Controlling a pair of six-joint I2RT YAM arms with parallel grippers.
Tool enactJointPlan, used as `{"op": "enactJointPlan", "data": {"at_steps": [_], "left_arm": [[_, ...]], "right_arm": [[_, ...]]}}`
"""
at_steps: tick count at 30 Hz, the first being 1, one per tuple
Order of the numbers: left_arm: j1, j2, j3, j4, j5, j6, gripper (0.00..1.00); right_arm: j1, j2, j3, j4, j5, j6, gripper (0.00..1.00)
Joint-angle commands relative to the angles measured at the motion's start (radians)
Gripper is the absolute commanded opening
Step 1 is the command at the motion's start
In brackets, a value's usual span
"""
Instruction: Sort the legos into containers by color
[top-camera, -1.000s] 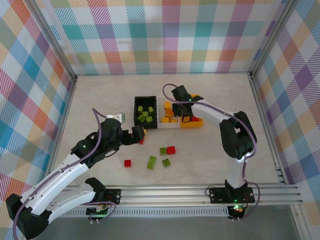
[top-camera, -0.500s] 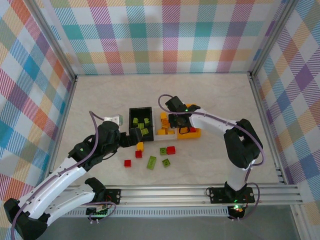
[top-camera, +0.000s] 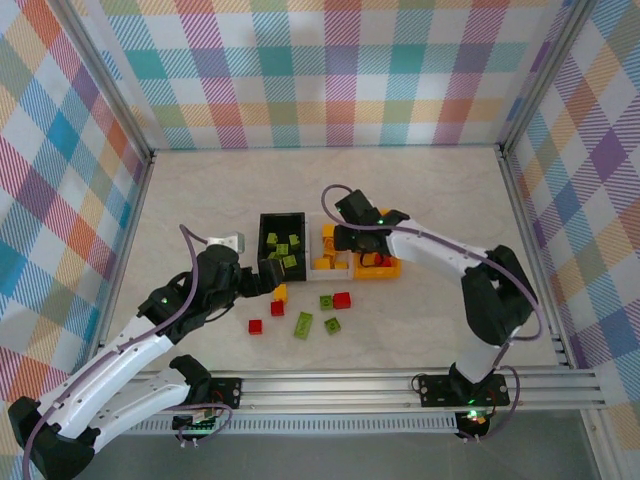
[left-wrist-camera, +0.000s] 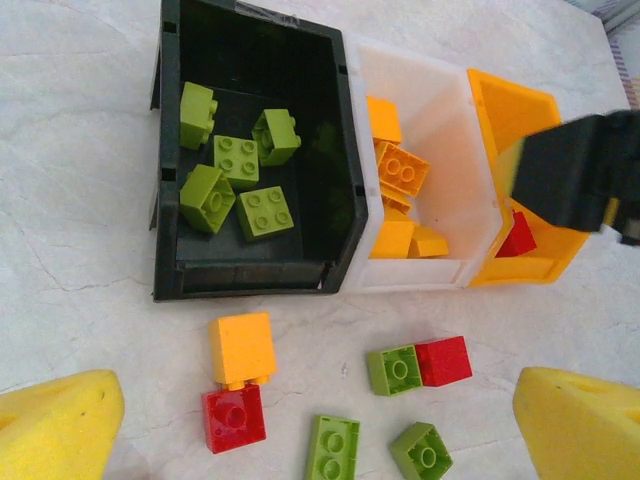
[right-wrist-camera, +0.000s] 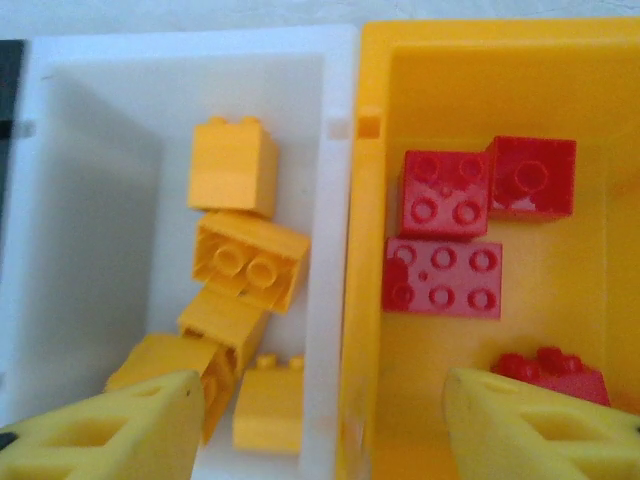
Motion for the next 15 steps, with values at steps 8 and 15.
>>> {"op": "enactJointPlan", "data": {"at_steps": [8, 15], "left_arm": [[0.009, -0.047, -0.053, -0.001, -0.010, -0.038, 1.00], [0.009, -0.053, -0.065, -0.005, -0.015, -0.049, 1.00]], "right_arm": [[0.165, -0.129, -0.279, 0.081, -0.107, 0.052, 0.71], [0.181, -0.058, -0.325, 0.146, -0.112, 0.076, 0.70]]}}
